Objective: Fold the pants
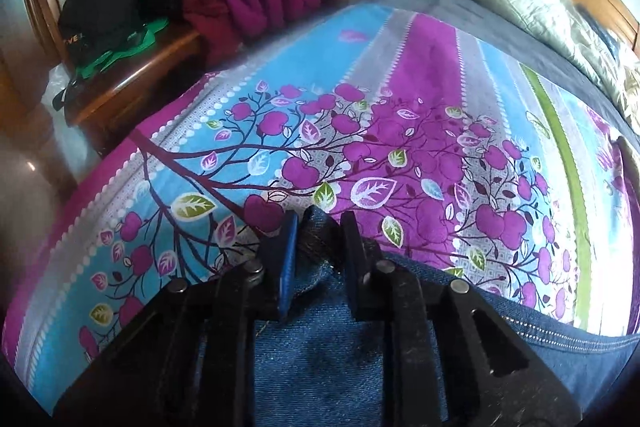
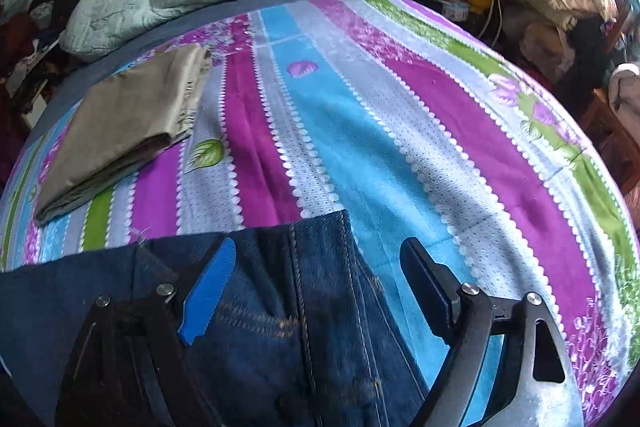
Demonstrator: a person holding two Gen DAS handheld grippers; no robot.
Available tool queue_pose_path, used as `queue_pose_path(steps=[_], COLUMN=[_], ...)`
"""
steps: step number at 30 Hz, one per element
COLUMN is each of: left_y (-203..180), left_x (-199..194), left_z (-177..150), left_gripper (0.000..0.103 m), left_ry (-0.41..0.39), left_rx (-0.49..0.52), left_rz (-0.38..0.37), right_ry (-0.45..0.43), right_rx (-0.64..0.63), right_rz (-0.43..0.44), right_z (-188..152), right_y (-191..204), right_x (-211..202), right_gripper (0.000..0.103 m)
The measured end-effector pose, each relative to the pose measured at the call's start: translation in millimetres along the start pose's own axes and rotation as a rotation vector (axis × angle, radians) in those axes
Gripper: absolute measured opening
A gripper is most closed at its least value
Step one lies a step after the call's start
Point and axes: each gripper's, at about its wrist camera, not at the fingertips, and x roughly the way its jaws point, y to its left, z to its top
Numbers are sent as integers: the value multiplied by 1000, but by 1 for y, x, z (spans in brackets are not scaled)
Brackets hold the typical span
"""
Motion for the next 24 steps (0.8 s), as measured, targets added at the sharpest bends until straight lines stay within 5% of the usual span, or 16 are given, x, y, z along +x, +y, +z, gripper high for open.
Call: queue_pose_path(steps=[2, 4, 7, 15, 20, 24], left_y=[2, 1, 1, 20, 57, 111], left_x=[1, 3, 2, -29, -111, -184], left_z=[0, 0, -2, 4, -12, -58], left_gripper=[22, 22, 22, 16, 15, 15], left_ry=[5, 6, 1, -43, -183, -277], left_rx=[-13, -17, -23, -122, -157, -208], left_rz=[-2, 0, 5, -108, -316, -458], right_ry=[34, 102, 88, -51, -119, -136], right_rx=[36, 44, 26, 107, 140, 141], right_rz=[20, 32, 6, 108, 224, 265], right_z=[6, 5, 1, -5, -43, -102], right_y=[-5, -2, 9, -3, -27, -59], right_x=[19, 38, 34, -69, -171, -240], right_gripper=[77, 47, 34, 31, 31, 31])
